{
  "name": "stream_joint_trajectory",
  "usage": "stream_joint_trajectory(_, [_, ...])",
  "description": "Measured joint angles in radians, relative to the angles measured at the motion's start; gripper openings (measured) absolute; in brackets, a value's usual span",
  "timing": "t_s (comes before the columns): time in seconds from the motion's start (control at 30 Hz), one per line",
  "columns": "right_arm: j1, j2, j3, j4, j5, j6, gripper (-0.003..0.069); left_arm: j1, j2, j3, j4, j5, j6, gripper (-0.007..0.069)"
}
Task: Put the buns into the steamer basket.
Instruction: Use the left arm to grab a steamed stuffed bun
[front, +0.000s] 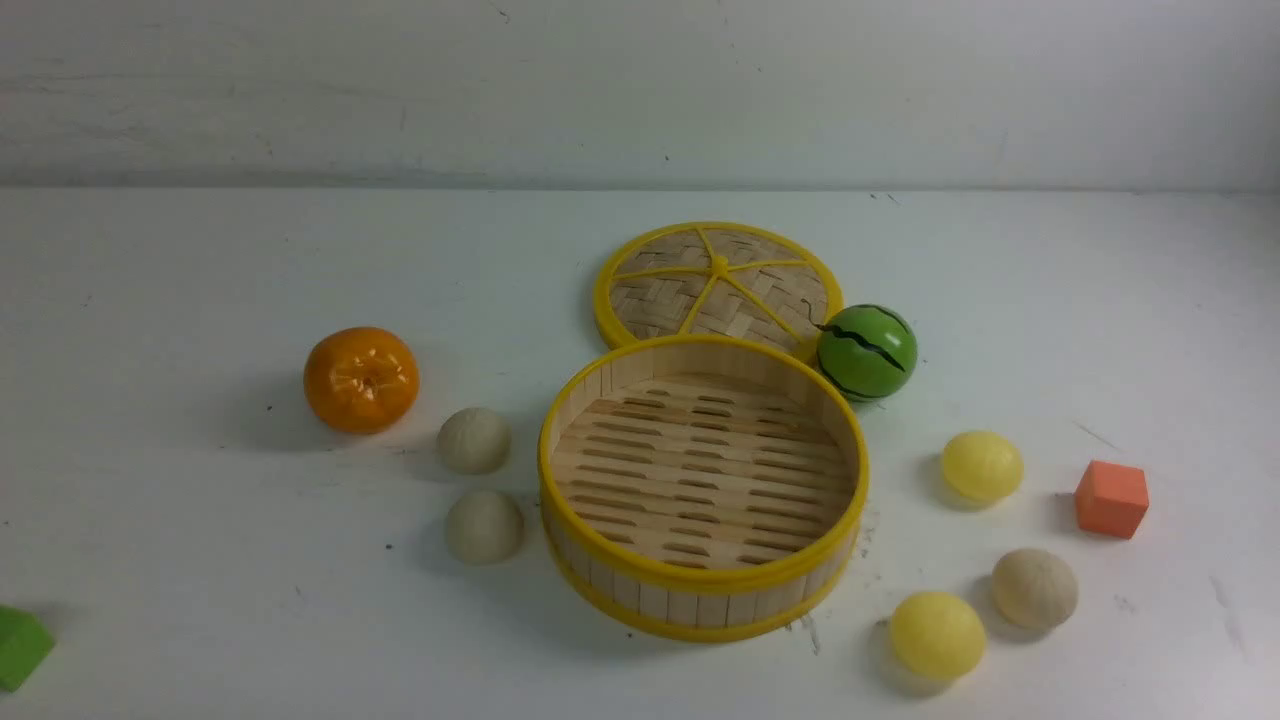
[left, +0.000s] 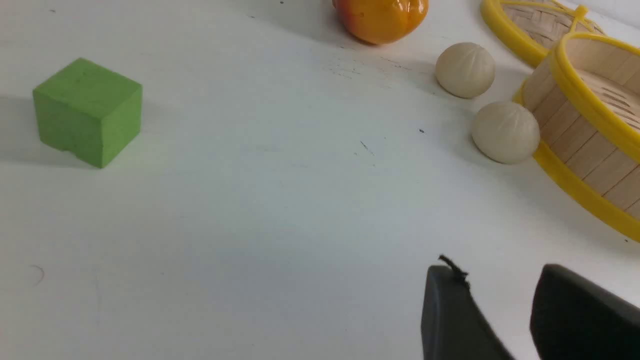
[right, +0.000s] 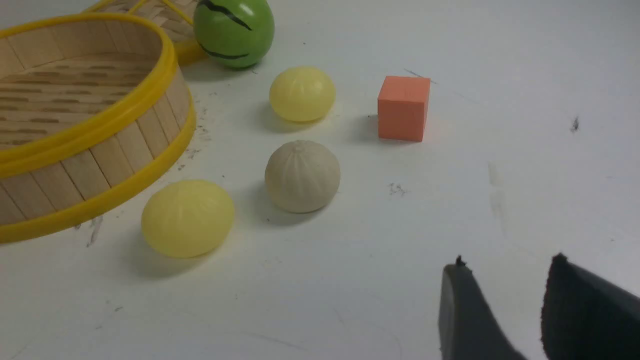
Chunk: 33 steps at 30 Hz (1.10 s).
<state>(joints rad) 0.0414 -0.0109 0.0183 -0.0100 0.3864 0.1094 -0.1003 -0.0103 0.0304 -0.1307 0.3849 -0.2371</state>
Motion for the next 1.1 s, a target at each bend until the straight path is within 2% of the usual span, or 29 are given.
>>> stream_joint_trajectory(0.9, [0.0, 0.0, 0.0, 0.0, 0.0, 0.0, 0.0239, 0.0, 0.0, 0.0, -0.002, -0.014, 0.0, 0.0238])
stream_joint_trajectory(1.0, [0.0, 0.0, 0.0, 0.0, 0.0, 0.0, 0.0239, 0.0, 0.0, 0.0, -0.036, -0.058, -0.012, 0.0238])
stream_joint_trajectory(1.1, [0.0, 0.0, 0.0, 0.0, 0.0, 0.0, 0.0239, 0.0, 0.0, 0.0, -0.181, -0.168, -0.085, 0.0238])
